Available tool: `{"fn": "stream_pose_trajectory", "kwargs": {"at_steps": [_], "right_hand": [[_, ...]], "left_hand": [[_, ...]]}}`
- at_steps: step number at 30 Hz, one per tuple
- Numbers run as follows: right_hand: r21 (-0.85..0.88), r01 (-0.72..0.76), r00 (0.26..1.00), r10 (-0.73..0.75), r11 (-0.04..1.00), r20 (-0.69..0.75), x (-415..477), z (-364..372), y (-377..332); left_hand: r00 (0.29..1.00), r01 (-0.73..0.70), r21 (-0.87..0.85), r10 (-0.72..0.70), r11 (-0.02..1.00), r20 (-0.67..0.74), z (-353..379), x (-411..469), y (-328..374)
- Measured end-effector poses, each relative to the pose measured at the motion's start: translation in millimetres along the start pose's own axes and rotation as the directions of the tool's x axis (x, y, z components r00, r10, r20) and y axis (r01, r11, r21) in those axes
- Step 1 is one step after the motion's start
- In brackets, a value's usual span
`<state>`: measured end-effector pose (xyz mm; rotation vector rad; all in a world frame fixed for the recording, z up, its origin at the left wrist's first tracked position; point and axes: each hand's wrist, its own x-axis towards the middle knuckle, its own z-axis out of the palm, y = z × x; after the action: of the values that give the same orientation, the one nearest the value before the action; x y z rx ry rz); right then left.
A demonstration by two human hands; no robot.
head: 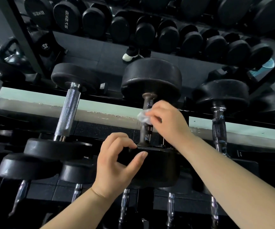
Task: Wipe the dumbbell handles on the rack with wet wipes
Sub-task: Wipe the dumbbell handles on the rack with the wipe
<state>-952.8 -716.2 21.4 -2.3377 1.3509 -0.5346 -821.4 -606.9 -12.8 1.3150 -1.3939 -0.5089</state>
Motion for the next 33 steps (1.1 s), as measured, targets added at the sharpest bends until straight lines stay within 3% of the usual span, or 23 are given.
{"fn": "stream_pose_trajectory", "kwargs": {"at_steps": [3,6,10,15,17,20,24,27,30,32,33], "right_hand": [[-0.064,-0.040,0.990,0.031,0.997,-0.134,22,4,-1],[-0.120,-0.056,0.991,0.040,0.991,-0.131,19,8,-2],[-0.065,-0.053,0.997,0.050,0.996,-0.051,8,4,-2],[-0.015,-0.178,0.964,0.171,0.984,-0.203,26,11,2],[-0.011,-0.143,0.970,0.138,0.990,-0.198,20,10,1],[-0.053,-0.043,0.995,0.038,0.998,-0.097,10,5,-3],[-0.075,-0.185,0.981,0.181,0.980,-0.066,28,-1,-5],[0.059,-0.204,0.970,0.194,0.977,0.147,9,-11,-12],[0.024,-0.218,0.867,0.183,0.976,0.464,-11,-17,-18],[-0.017,-0.209,0.836,0.188,0.978,0.515,-8,-18,-15],[-0.005,-0.213,0.863,0.191,0.977,0.467,-5,-16,-13]], "left_hand": [[1.000,0.000,0.001,0.000,1.000,-0.008,0,0,-1],[1.000,0.002,0.002,-0.002,1.000,-0.006,1,0,0],[1.000,0.001,-0.006,-0.001,1.000,-0.009,1,0,0],[1.000,0.007,-0.012,-0.007,1.000,-0.005,1,0,-1],[1.000,0.007,-0.013,-0.007,1.000,-0.002,1,0,0],[1.000,0.000,-0.005,0.000,1.000,0.000,0,1,0],[1.000,-0.013,0.004,0.013,1.000,-0.006,0,0,0],[1.000,-0.023,0.015,0.023,1.000,-0.009,0,0,0],[1.000,-0.026,0.023,0.026,0.999,-0.007,0,-1,-1],[0.999,-0.028,0.021,0.028,0.999,-0.015,1,-1,-2],[0.999,-0.031,0.018,0.031,0.999,-0.017,1,-1,-2]]}}
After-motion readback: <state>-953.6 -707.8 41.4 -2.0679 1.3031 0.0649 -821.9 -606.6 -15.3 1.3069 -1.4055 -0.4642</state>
